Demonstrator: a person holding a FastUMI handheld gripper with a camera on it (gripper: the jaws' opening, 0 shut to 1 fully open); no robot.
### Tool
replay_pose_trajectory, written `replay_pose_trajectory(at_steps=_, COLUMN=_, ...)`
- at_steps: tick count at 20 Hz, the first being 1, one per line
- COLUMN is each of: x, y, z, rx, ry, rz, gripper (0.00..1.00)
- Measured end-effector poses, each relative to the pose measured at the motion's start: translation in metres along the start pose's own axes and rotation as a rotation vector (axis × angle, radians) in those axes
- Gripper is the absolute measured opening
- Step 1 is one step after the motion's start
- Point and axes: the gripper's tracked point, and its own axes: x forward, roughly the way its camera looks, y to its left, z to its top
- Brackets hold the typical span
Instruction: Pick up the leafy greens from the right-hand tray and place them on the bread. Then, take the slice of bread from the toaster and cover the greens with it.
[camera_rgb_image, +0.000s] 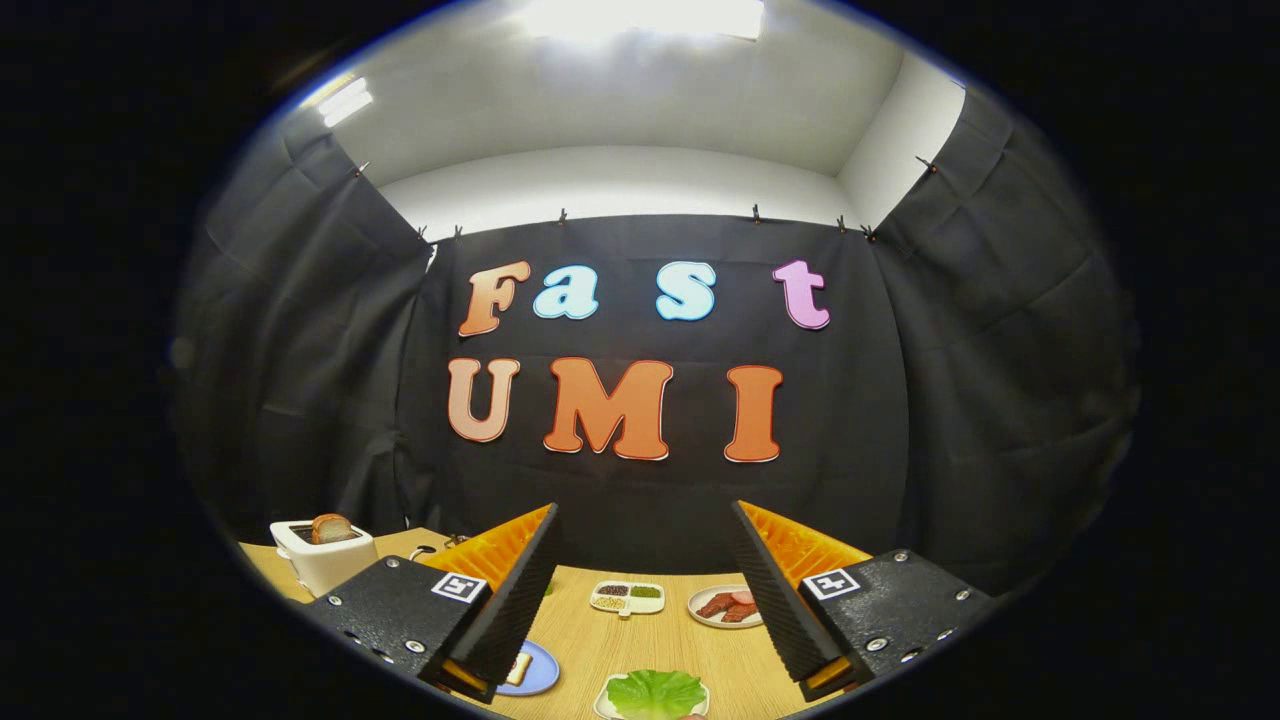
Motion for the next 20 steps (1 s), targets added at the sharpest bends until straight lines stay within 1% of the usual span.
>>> replay_pose_trajectory(at_steps=6, x=-0.002, y=0.006, z=-0.002, rx=0.027, ry=0.026, rz=0.013, gripper=0.99)
replay_pose_trajectory(at_steps=12, x=0.0, y=-0.001, z=-0.006, rx=0.001, ry=0.045, rz=0.011, gripper=0.99)
replay_pose_trajectory(at_steps=15, x=0.001, y=-0.003, z=-0.023, rx=0.015, ry=0.089, rz=0.024, gripper=0.99)
replay_pose_trajectory(at_steps=20, x=0.009, y=-0.012, z=-0.06, rx=0.014, ry=0.208, rz=0.043, gripper=0.99)
